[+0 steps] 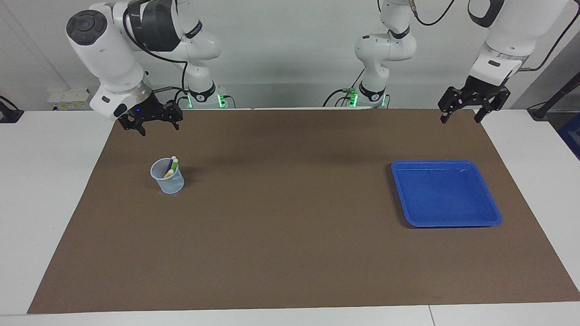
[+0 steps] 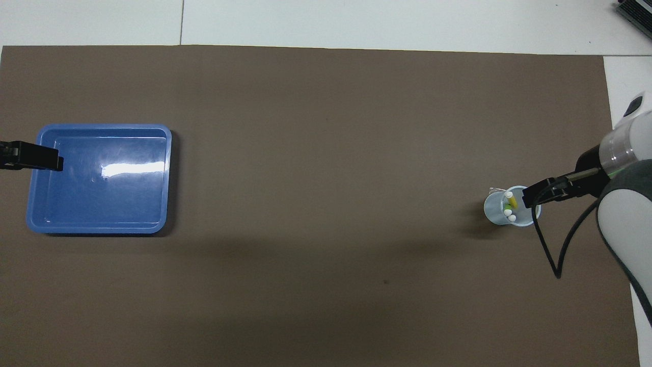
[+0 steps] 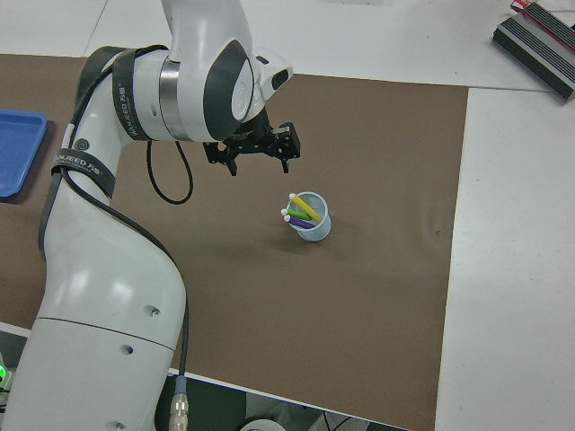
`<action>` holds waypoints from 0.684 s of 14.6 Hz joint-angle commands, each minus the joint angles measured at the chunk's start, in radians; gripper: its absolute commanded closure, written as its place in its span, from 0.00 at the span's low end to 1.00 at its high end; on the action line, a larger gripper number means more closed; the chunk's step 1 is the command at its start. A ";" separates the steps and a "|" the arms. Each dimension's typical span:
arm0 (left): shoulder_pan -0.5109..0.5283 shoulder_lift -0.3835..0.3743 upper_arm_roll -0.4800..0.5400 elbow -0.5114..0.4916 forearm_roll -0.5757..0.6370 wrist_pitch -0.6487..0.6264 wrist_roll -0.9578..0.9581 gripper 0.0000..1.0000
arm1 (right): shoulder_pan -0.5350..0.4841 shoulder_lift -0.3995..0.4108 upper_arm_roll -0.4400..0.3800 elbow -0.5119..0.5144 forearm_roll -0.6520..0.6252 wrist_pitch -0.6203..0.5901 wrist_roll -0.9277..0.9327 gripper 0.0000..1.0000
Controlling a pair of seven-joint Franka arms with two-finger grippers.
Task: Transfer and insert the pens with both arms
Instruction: 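Lower the yellow pen into the white cup with the right gripper, then open the right gripper and draw it back from the cup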
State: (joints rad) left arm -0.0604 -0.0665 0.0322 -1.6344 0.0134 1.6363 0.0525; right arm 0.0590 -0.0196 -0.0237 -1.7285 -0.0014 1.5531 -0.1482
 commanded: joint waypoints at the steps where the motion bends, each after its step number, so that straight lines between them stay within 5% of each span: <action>1: 0.004 -0.004 -0.002 0.001 0.008 -0.012 0.013 0.00 | -0.001 -0.005 0.002 0.010 -0.011 0.005 0.021 0.00; 10: 0.002 -0.004 -0.003 0.001 0.008 -0.012 0.012 0.00 | -0.002 -0.008 -0.079 0.046 0.004 -0.005 0.016 0.00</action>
State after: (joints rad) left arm -0.0604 -0.0665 0.0312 -1.6344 0.0134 1.6363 0.0525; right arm 0.0584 -0.0228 -0.0998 -1.6903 -0.0019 1.5570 -0.1452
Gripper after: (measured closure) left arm 0.000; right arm 0.000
